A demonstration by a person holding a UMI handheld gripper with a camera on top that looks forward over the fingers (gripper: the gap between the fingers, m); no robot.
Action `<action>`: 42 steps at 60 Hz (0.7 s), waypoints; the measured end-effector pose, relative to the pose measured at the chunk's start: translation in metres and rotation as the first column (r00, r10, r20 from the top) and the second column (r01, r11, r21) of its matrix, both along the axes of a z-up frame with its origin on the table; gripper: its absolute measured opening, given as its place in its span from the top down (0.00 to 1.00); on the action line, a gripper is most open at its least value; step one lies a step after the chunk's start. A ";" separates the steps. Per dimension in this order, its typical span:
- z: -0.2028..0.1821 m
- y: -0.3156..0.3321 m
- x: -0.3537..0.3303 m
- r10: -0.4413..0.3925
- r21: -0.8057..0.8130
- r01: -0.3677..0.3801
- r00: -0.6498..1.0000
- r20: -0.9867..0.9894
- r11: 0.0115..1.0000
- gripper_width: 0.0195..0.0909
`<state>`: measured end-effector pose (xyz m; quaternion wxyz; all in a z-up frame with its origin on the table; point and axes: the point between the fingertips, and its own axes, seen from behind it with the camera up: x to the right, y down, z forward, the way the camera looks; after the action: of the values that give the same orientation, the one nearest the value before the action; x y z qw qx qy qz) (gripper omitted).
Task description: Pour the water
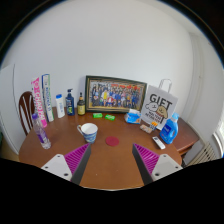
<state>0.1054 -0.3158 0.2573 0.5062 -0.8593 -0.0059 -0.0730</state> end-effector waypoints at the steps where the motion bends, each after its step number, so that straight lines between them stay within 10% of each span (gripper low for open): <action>1: -0.001 0.000 -0.001 0.002 -0.002 -0.002 1.000 0.003 1.000 0.07; 42: -0.095 0.031 -0.305 0.252 0.018 -0.251 0.960 -0.126 0.968 0.07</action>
<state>-0.1996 -0.2846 0.1618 0.5112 -0.8542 -0.0826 0.0470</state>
